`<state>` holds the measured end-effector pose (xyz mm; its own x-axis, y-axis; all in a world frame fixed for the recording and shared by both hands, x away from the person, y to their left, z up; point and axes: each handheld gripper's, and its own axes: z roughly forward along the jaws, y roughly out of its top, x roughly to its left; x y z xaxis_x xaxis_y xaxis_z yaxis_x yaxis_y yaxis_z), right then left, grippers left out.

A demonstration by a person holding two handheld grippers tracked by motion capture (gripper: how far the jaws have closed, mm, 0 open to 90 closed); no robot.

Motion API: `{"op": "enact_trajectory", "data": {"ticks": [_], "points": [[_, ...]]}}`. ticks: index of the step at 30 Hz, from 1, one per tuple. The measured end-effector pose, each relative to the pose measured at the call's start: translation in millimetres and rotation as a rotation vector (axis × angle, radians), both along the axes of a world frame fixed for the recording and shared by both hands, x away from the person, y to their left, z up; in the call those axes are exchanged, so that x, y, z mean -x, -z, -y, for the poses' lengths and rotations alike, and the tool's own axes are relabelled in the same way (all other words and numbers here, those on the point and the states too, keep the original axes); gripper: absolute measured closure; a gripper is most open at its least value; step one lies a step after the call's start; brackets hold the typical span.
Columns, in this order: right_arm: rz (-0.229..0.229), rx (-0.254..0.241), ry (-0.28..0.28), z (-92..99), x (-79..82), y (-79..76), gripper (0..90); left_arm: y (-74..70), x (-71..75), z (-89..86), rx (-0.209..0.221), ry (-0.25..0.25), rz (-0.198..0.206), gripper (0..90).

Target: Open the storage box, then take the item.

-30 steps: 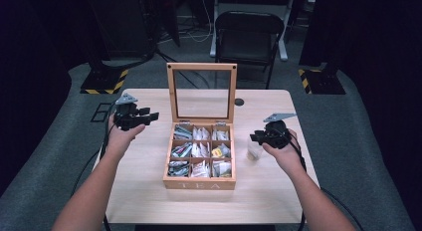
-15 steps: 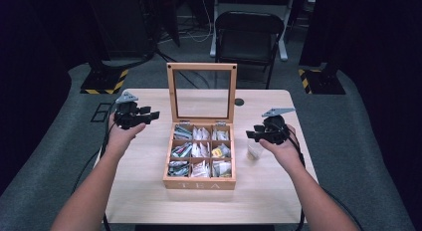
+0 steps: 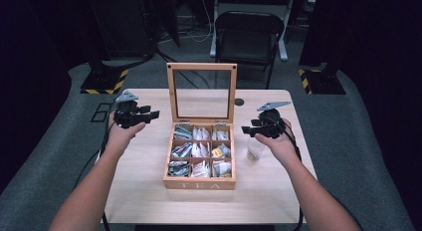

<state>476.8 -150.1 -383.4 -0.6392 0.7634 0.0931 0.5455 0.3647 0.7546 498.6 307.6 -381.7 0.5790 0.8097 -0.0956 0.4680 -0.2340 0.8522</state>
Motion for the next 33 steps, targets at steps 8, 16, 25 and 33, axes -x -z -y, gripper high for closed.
{"op": "enact_trajectory", "data": {"ticks": [8, 16, 25, 33], "points": [[0.007, -0.008, 0.016, -3.9, -14.1, -4.8, 44.9, -0.3, 0.4, 0.1, 0.005, 0.001, 0.006, 49.6], [0.018, -0.019, 0.005, -9.4, -24.0, -7.7, 43.9, -1.2, 1.5, 2.3, 0.002, 0.009, 0.005, 49.6], [0.014, -0.013, 0.005, -14.0, -37.4, -7.6, 43.1, -2.8, 3.5, 0.0, 0.005, 0.002, 0.007, 49.1], [0.013, -0.005, 0.016, -13.5, -47.2, -3.7, 43.2, -4.0, 5.8, 1.7, 0.007, 0.003, 0.011, 49.1]]}}
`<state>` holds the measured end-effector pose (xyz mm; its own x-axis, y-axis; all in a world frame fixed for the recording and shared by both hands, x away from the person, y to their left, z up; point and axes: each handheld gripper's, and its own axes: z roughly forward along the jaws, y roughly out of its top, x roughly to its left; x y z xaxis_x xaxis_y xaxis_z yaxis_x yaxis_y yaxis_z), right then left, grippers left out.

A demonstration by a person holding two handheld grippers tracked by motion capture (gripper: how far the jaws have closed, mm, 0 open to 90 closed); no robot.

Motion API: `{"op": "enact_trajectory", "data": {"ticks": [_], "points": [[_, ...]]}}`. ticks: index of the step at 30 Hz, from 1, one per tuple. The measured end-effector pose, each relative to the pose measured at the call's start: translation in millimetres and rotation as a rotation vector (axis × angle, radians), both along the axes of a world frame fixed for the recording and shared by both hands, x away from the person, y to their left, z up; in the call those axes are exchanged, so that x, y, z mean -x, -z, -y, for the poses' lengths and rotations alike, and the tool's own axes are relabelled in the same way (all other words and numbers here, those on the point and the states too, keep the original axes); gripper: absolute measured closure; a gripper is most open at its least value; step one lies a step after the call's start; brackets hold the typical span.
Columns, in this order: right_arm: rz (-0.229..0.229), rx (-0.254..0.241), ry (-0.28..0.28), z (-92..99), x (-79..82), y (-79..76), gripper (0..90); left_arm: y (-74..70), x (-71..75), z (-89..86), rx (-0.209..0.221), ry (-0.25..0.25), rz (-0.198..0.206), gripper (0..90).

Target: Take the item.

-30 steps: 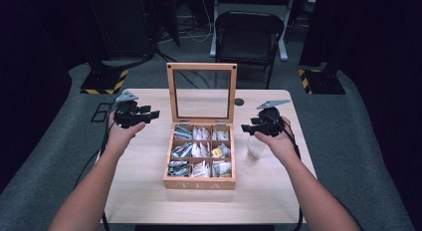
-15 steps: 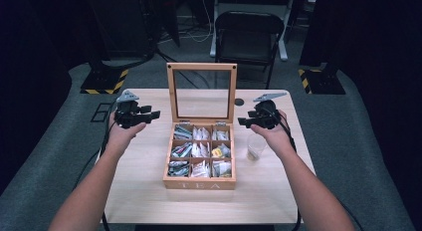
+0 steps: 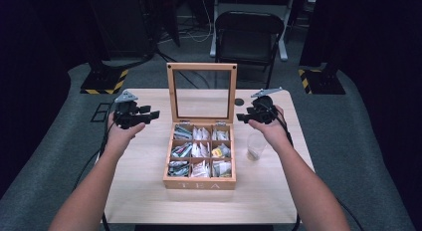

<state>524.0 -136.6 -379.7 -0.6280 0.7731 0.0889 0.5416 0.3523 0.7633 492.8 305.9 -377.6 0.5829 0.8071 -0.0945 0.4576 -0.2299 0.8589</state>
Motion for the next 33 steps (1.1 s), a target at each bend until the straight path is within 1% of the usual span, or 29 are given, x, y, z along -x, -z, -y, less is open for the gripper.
{"op": "enact_trajectory", "data": {"ticks": [2, 3, 6, 7, 8, 11, 14, 15, 17, 18, 19, 25, 28, 31, 33], "points": [[-0.004, 0.001, 0.007, 0.6, -0.8, 0.5, 43.4, -0.3, 0.2, 0.5, 0.001, -0.002, 0.002, 49.1], [0.002, 0.001, 0.001, 1.4, -2.2, 0.4, 43.4, -0.9, 0.2, 0.7, 0.002, -0.003, 0.003, 49.1], [-0.003, 0.009, -0.004, 0.7, -2.9, -0.7, 43.4, -2.1, 0.8, 1.6, 0.003, 0.002, 0.005, 49.1], [0.004, 0.013, -0.012, 0.2, -4.3, -1.5, 43.3, -1.8, 1.1, 2.3, 0.001, 0.002, 0.005, 49.1], [0.0, 0.01, -0.011, -0.8, -4.8, -2.2, 43.2, -1.2, 1.2, 2.9, 0.001, 0.005, 0.005, 49.1], [0.004, 0.012, -0.023, -4.1, -11.3, -3.0, 43.0, 0.7, 1.6, 2.8, 0.0, 0.007, 0.0, 49.1], [0.01, 0.002, -0.028, -6.2, -14.6, -1.8, 42.7, 2.0, 2.3, 1.1, -0.002, 0.006, -0.003, 49.1], [0.003, -0.004, -0.027, -7.4, -16.5, -0.7, 42.7, 2.1, 2.7, 0.0, -0.001, 0.006, -0.008, 49.1], [-0.002, 0.008, -0.036, -11.3, -22.3, 2.3, 42.5, 2.5, 3.0, -2.0, -0.002, 0.003, -0.012, 49.0], [-0.002, 0.008, -0.036, -11.3, -22.3, 2.3, 42.5, 3.0, 3.4, -3.4, -0.001, -0.001, -0.013, 49.0], [-0.012, 0.008, -0.037, -15.3, -26.7, 3.4, 42.4, 3.3, 3.9, -4.3, 0.0, -0.005, -0.014, 48.9], [-0.002, 0.007, -0.043, -23.6, -34.2, 4.2, 42.1, 4.8, 7.7, -8.8, 0.006, -0.011, -0.012, 48.8], [-0.014, 0.028, -0.038, -27.6, -38.7, 7.5, 41.5, 5.4, 9.0, -10.4, 0.009, -0.014, -0.012, 48.8], [-0.009, 0.021, -0.033, -29.8, -42.0, 7.0, 41.4, 6.9, 10.2, -12.0, 0.008, -0.015, -0.013, 48.8], [-0.013, 0.018, -0.03, -31.0, -43.4, 5.3, 41.4, 7.1, 10.5, -12.4, 0.008, -0.015, -0.018, 48.8]]}}
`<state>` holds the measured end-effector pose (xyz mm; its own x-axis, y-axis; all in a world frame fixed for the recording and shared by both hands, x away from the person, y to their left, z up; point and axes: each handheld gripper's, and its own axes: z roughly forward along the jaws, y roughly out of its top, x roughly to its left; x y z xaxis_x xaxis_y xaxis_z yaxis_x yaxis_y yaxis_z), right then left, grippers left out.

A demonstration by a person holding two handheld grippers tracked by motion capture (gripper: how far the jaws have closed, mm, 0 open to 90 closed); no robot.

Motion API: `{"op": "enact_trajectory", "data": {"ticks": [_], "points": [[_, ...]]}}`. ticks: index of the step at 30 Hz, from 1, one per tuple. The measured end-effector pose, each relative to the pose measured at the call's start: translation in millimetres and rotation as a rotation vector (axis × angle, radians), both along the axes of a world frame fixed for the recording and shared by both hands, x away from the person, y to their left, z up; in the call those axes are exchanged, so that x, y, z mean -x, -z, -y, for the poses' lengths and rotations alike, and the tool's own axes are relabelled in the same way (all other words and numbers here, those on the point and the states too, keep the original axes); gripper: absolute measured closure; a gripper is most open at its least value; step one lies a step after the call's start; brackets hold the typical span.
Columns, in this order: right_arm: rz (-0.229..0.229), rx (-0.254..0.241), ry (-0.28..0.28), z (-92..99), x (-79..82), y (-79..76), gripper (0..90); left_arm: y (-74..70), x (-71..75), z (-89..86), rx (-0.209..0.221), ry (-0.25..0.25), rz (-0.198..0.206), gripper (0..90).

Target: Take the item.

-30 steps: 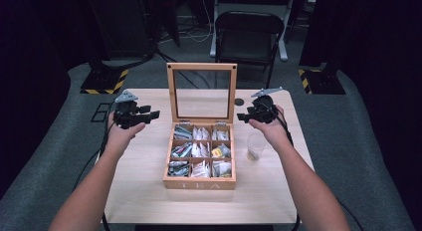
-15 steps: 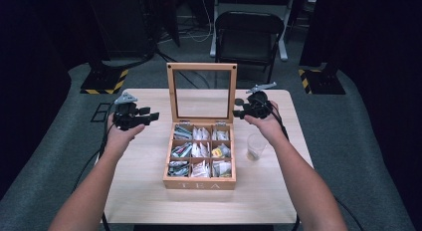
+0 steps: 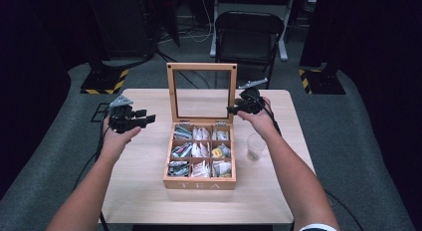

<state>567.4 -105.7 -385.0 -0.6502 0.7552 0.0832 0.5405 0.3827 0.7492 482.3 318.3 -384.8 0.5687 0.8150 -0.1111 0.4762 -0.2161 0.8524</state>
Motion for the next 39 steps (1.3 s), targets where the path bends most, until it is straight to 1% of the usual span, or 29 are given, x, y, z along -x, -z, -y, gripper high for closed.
{"op": "enact_trajectory", "data": {"ticks": [2, 4, 6, 12, 15, 16, 22, 25, 26, 29, 31, 34, 36, 37, 38, 39], "points": [[0.001, -0.006, 0.003, -1.1, -0.6, -0.7, 41.4, 0.2, -0.1, -0.8, -0.002, 0.0, 0.001, 48.8], [-0.002, -0.002, -0.004, -3.0, -1.9, -2.9, 41.5, 0.1, 0.2, -0.8, 0.001, -0.003, 0.0, 48.8], [0.012, -0.02, -0.004, -5.6, -2.5, -4.3, 41.0, -0.1, 0.3, -0.1, -0.001, 0.001, 0.005, 48.8], [0.016, -0.023, -0.001, -7.9, -3.7, -2.2, 39.5, 0.3, 0.2, 2.5, -0.008, 0.013, -0.001, 48.8], [0.017, -0.031, -0.001, -8.8, -4.4, -1.6, 38.4, 0.7, 0.0, 3.2, -0.005, 0.011, 0.0, 48.8], [0.006, -0.042, 0.005, -9.3, -4.4, -2.0, 38.4, 0.8, -0.1, 3.3, -0.006, 0.01, 0.0, 48.8], [0.011, -0.033, -0.005, -9.9, -4.8, -2.5, 37.9, 1.2, -0.1, 3.9, -0.008, 0.013, -0.001, 48.8], [0.006, -0.034, -0.003, -9.4, -3.4, -3.6, 40.0, 0.9, 0.2, 3.8, -0.011, 0.014, -0.001, 48.8], [0.007, -0.028, -0.001, -8.9, -2.3, -5.1, 42.9, 0.9, 0.2, 4.0, -0.01, 0.013, 0.0, 48.8], [0.003, -0.026, 0.004, -8.3, -1.1, -6.7, 43.9, 0.8, -0.1, 4.7, -0.012, 0.014, -0.002, 48.9], [0.007, -0.02, -0.003, -8.4, 0.2, -7.5, 44.9, 0.7, -0.2, 5.9, -0.012, 0.015, -0.001, 48.9], [0.003, -0.015, -0.004, -6.9, 2.4, -10.0, 48.8, 0.1, -0.8, 7.7, -0.016, 0.022, 0.0, 48.9], [0.017, -0.025, -0.003, -4.2, 5.4, -14.5, 53.9, 0.5, -1.3, 10.0, -0.015, 0.022, 0.001, 48.9], [0.017, -0.025, -0.003, -4.2, 5.4, -14.5, 53.9, 0.5, -1.3, 10.0, -0.015, 0.022, 0.001, 48.8], [0.026, -0.054, -0.005, -2.1, 7.7, -18.7, 56.0, 0.6, -1.1, 10.9, -0.014, 0.023, 0.001, 48.9], [0.026, -0.054, -0.005, -2.1, 7.7, -18.7, 56.0, 0.6, -1.3, 11.2, -0.017, 0.028, 0.0, 48.9]]}}
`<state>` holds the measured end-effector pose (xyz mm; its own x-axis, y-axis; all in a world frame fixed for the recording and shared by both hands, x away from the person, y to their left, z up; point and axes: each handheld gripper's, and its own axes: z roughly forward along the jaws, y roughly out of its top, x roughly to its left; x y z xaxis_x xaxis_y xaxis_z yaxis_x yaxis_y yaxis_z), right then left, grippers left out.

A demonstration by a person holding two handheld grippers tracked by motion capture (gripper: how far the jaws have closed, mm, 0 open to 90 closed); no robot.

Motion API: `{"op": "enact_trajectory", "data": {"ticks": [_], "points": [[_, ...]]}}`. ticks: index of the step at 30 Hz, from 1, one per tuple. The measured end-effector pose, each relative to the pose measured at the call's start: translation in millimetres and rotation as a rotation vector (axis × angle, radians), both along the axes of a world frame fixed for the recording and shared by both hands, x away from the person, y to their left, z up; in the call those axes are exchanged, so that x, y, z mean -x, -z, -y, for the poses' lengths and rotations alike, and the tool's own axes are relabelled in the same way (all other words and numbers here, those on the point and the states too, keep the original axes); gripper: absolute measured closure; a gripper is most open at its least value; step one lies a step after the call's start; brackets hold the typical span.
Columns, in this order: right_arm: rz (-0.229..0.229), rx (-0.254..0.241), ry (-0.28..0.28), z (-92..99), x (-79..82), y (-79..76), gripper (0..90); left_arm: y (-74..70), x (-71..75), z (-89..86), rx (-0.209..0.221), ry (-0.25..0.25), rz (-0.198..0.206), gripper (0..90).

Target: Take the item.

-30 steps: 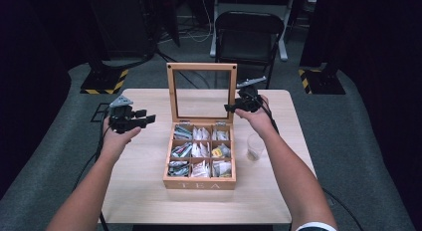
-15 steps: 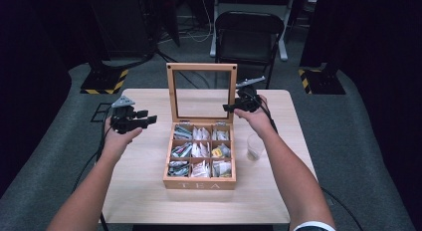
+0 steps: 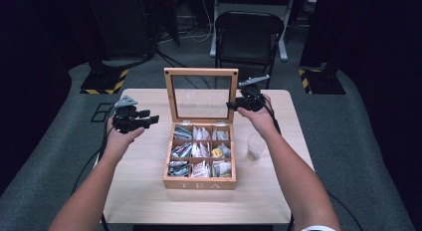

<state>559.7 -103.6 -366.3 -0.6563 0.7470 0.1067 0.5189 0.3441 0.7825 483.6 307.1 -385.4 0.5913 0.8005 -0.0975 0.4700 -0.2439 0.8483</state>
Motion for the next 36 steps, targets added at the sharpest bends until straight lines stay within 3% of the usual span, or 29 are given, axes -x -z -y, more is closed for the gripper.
{"op": "enact_trajectory", "data": {"ticks": [4, 7, 10, 17, 20, 26, 36], "points": [[0.023, -0.038, -0.016, 3.0, 3.2, -9.0, 63.3, 0.4, -0.3, 2.5, -0.001, 0.002, 0.001, 48.9], [0.008, -0.01, -0.031, 1.6, 6.2, -13.6, 63.4, -0.7, 0.2, 3.5, 0.001, 0.002, 0.002, 48.8], [0.0, -0.022, -0.034, 3.6, 7.7, -13.7, 63.4, -1.9, 0.6, 5.2, 0.001, 0.002, 0.006, 48.9], [0.012, -0.011, -0.046, 3.6, 11.7, -15.6, 62.5, -7.4, -0.5, 8.7, -0.007, 0.009, 0.013, 48.9], [0.02, -0.038, -0.039, 4.9, 14.1, -21.3, 62.1, -10.4, -1.8, 11.4, -0.009, 0.011, 0.017, 48.9], [0.037, -0.041, -0.041, 6.9, 19.5, -33.6, 62.2, -17.1, -3.8, 17.6, -0.014, 0.025, 0.026, 48.9], [0.044, -0.018, -0.057, 6.1, 28.3, -39.6, 61.7, -27.6, -4.7, 26.3, -0.009, 0.038, 0.045, 49.0]]}}
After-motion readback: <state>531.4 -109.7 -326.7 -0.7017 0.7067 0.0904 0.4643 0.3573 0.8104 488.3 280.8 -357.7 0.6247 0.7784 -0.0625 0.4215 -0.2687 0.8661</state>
